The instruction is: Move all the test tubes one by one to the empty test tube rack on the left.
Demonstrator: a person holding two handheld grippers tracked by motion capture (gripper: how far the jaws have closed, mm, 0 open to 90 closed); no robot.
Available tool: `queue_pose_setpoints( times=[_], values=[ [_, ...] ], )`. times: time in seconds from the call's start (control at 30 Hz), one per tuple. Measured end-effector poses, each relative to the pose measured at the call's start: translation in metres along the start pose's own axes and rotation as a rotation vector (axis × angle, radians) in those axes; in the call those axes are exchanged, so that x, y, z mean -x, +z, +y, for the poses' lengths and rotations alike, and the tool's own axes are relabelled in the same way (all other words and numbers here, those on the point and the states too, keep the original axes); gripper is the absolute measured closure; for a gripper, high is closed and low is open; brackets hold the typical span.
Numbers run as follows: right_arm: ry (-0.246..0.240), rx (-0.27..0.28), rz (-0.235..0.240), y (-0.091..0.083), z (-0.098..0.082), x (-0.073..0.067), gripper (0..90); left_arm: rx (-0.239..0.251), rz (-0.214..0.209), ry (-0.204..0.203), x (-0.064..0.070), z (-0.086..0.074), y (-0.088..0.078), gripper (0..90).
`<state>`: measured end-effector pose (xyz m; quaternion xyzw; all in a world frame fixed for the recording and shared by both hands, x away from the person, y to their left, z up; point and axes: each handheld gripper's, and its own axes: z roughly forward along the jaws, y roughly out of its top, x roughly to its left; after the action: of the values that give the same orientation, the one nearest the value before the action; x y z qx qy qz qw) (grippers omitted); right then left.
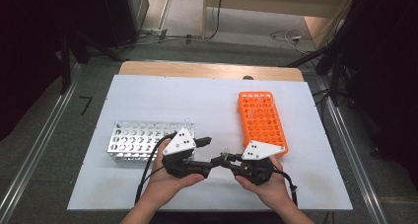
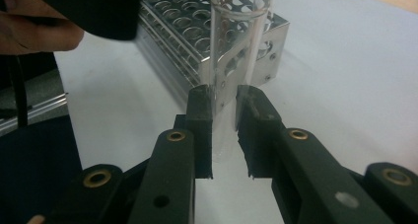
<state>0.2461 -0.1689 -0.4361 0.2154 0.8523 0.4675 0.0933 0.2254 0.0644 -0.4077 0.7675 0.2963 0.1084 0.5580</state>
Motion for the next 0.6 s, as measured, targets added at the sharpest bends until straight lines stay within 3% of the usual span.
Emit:
queue_pose_setpoints(
  times=[0.27, 0.6],
  values=[
    [-0.016, -0.01, 0.021, 0.003, 0.001, -0.006, 74.3, -0.025, -0.015, 0.048, 0.011, 0.0, 0.009, 61.2],
    [-0.028, -0.012, 0.039, 0.003, 0.002, -0.01, 74.3, -0.031, -0.027, 0.076, 0.013, -0.001, 0.011, 73.8]
  ],
)
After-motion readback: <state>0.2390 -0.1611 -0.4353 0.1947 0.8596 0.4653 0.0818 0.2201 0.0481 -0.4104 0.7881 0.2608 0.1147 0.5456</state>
